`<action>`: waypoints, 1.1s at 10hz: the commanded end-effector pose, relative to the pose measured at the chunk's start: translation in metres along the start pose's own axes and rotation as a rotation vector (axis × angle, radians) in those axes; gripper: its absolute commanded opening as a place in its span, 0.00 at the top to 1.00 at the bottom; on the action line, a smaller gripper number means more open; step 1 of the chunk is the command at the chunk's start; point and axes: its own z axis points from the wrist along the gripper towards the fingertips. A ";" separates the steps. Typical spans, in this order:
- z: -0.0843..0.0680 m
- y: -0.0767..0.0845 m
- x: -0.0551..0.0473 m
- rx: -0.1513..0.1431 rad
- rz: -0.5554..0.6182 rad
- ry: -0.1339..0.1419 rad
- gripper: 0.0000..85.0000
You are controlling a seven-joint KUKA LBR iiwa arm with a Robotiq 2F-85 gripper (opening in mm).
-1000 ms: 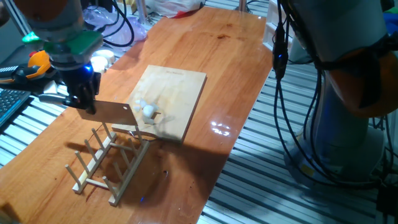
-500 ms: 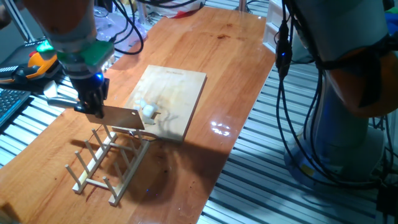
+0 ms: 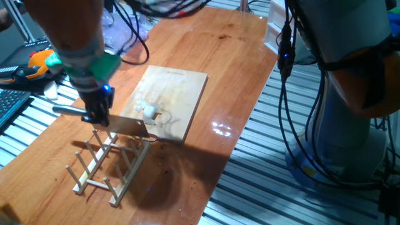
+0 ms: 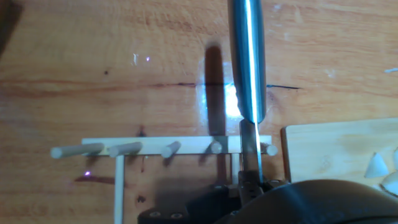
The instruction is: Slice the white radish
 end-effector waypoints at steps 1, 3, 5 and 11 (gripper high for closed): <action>0.007 -0.004 0.001 -0.014 -0.005 -0.005 1.00; 0.018 -0.005 0.001 -0.011 0.001 -0.014 1.00; 0.022 -0.002 0.005 0.007 0.003 -0.019 1.00; 0.034 0.000 0.007 0.038 0.031 0.006 1.00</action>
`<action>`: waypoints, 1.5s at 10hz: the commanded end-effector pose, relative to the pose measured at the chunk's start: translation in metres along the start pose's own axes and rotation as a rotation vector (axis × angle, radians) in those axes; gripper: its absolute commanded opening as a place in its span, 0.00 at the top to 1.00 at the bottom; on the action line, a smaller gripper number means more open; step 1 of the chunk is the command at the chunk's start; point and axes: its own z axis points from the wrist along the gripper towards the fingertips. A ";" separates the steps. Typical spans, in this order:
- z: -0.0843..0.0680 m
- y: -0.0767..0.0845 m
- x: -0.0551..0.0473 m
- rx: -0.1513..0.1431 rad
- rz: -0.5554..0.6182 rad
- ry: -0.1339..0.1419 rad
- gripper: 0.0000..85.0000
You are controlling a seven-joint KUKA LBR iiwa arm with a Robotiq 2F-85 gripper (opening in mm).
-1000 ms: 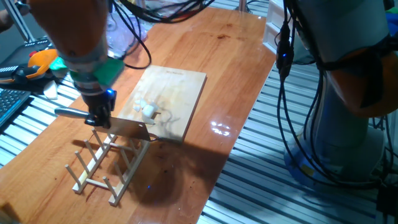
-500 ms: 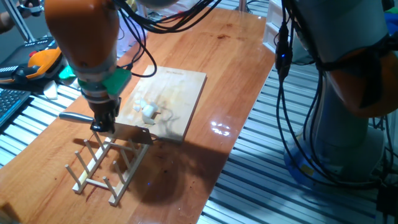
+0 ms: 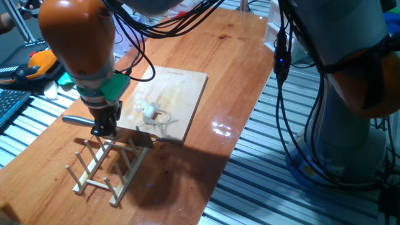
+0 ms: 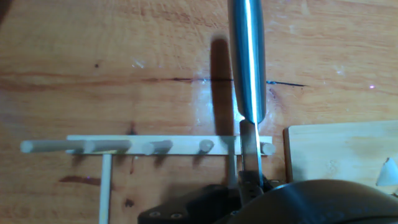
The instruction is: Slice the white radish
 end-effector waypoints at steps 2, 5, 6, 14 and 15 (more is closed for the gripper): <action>0.002 0.000 0.000 0.006 -0.002 0.009 1.00; 0.006 0.001 0.001 0.014 0.006 0.017 1.00; 0.006 0.001 0.001 0.022 0.012 0.018 1.00; -0.037 0.011 -0.013 -0.002 0.118 0.088 0.60; -0.050 0.015 -0.015 0.016 0.118 0.118 0.60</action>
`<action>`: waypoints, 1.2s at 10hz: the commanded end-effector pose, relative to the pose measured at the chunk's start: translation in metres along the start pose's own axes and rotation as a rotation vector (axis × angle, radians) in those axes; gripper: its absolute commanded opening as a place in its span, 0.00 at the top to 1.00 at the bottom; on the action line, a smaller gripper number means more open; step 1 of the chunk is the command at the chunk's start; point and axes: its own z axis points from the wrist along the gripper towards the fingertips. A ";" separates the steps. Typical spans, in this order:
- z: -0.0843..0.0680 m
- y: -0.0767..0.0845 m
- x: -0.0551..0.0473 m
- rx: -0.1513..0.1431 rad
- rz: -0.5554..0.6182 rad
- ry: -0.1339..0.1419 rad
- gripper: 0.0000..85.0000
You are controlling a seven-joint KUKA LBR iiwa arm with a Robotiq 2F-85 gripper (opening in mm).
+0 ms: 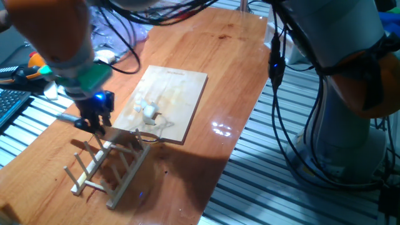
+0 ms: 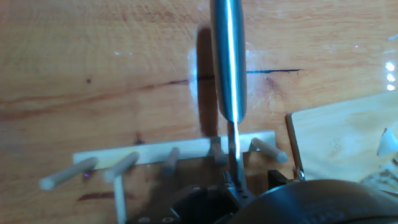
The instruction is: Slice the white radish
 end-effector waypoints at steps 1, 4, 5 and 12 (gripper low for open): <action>-0.007 0.000 0.001 0.009 -0.007 0.000 0.60; -0.002 -0.006 -0.002 -0.001 -0.017 -0.022 0.60; -0.011 -0.007 -0.001 0.000 -0.013 -0.019 0.60; -0.091 -0.087 -0.017 -0.063 -0.130 0.055 1.00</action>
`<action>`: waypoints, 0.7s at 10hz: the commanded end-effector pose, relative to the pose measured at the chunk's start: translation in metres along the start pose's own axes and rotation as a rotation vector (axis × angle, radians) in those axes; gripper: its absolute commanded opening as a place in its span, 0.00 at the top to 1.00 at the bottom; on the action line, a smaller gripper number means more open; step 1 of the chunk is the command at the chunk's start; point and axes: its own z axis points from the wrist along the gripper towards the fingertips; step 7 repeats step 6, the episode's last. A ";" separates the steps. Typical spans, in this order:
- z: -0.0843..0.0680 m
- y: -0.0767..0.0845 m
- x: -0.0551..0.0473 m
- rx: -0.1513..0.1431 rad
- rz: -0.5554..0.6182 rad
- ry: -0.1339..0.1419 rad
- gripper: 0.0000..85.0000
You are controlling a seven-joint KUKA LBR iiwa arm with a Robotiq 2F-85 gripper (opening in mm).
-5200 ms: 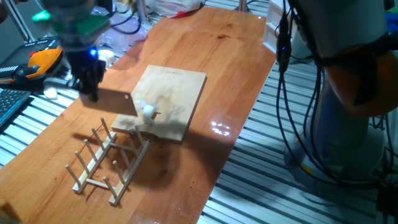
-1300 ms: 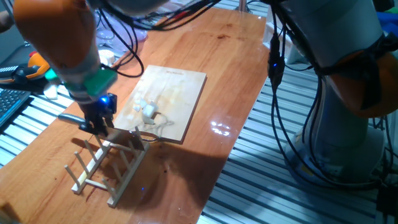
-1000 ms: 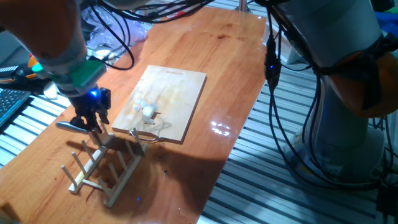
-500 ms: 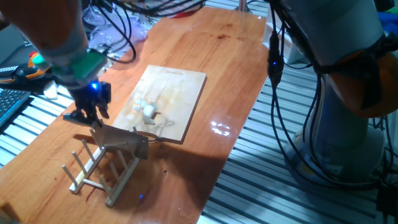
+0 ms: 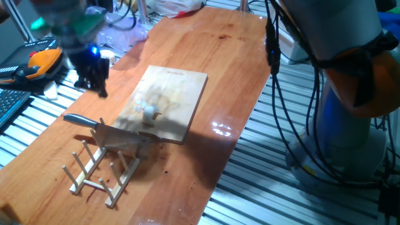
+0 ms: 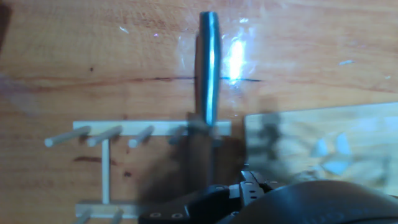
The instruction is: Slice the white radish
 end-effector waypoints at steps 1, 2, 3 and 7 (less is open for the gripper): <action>-0.018 -0.027 0.006 0.004 -0.005 -0.007 1.00; -0.021 -0.031 0.009 -0.010 0.002 -0.014 1.00; -0.022 -0.032 0.012 -0.016 0.003 -0.015 1.00; -0.019 -0.034 0.007 -0.012 0.015 -0.026 1.00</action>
